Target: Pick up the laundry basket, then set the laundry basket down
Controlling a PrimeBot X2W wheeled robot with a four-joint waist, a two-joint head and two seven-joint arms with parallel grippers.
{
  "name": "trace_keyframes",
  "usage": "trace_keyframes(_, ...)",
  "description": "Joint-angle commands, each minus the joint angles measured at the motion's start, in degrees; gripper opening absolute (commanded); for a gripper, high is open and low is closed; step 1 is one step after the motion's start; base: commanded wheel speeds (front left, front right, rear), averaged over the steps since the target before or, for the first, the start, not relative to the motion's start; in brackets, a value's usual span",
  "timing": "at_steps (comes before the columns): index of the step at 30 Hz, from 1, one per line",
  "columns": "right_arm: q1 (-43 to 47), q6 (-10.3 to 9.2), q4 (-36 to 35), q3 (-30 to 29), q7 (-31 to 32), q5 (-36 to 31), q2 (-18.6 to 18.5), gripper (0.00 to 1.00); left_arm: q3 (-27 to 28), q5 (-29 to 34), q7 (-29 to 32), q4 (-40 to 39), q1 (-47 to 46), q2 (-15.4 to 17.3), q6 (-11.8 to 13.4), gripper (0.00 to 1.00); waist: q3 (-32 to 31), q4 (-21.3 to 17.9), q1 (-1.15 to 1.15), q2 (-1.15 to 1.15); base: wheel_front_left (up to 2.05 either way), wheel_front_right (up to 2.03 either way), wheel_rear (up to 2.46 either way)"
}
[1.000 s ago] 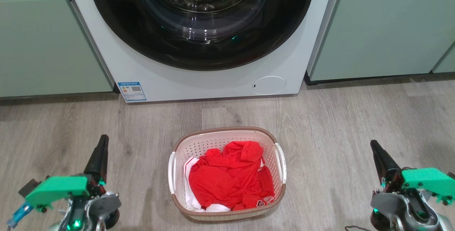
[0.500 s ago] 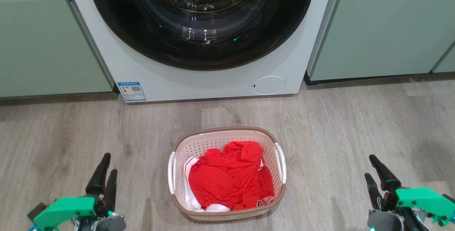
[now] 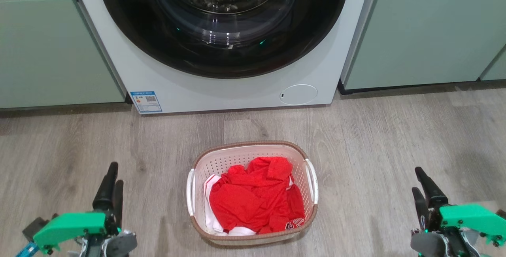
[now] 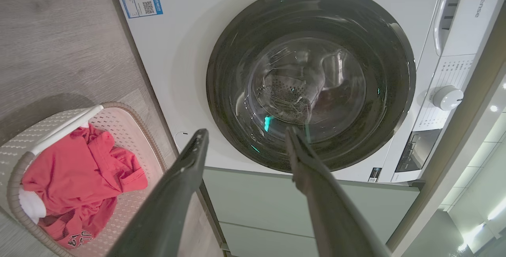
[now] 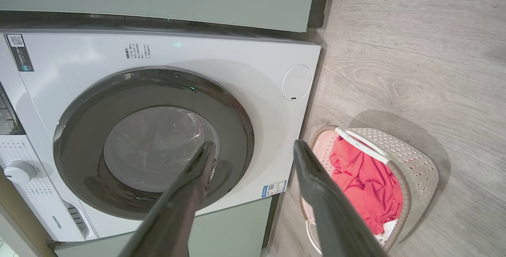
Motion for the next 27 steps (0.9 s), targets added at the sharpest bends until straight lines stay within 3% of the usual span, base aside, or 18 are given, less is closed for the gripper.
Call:
trace_keyframes(1, -2.8, 0.08, -2.4, 0.0, -0.8, -1.3, -0.4, 1.00, 0.8, 1.3, -0.6, -2.5, -3.2, 0.5, 0.0, 1.00, 0.0, 0.0, 0.00, 0.00, 0.00, 0.00, 0.00)
trace_keyframes(27, -3.5, 0.16, -5.7, 0.1, -5.0, -9.9, -0.5, 1.00, 0.7, 10.8, -4.8, -7.8, -4.0, 0.6, 1.3, 1.00, 0.8, 0.1, 0.00, 0.00, 0.00, 0.00, 0.00)
